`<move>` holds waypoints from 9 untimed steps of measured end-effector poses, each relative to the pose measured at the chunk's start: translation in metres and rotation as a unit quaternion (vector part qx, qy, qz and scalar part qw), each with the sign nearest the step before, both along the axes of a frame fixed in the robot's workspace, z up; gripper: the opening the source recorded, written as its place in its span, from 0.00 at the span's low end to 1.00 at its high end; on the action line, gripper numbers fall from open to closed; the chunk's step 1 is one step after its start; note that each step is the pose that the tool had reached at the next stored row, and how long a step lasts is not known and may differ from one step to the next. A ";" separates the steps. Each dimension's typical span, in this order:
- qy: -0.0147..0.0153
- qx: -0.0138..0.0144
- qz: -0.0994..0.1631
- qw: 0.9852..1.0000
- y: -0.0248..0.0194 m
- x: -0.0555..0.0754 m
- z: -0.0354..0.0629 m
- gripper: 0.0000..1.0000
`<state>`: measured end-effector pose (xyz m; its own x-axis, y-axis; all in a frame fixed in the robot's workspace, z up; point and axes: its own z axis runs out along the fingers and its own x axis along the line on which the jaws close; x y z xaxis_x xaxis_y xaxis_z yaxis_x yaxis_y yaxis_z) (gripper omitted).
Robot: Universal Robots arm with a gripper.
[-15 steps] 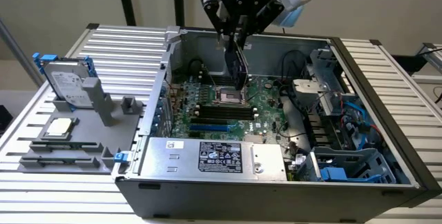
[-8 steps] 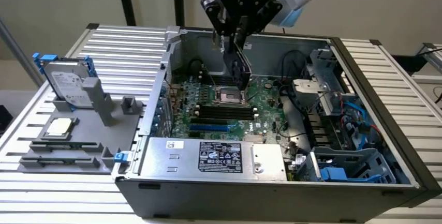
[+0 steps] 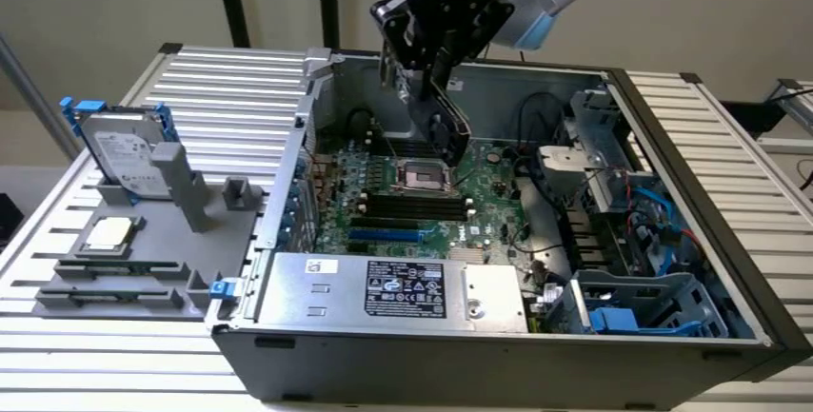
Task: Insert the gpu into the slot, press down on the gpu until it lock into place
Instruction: 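Insert the gpu into the slot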
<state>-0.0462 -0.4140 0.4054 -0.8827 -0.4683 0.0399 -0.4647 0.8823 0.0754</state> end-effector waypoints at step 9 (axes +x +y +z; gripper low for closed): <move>0.000 0.000 0.082 0.997 0.0000 0.000 -0.0017 0.26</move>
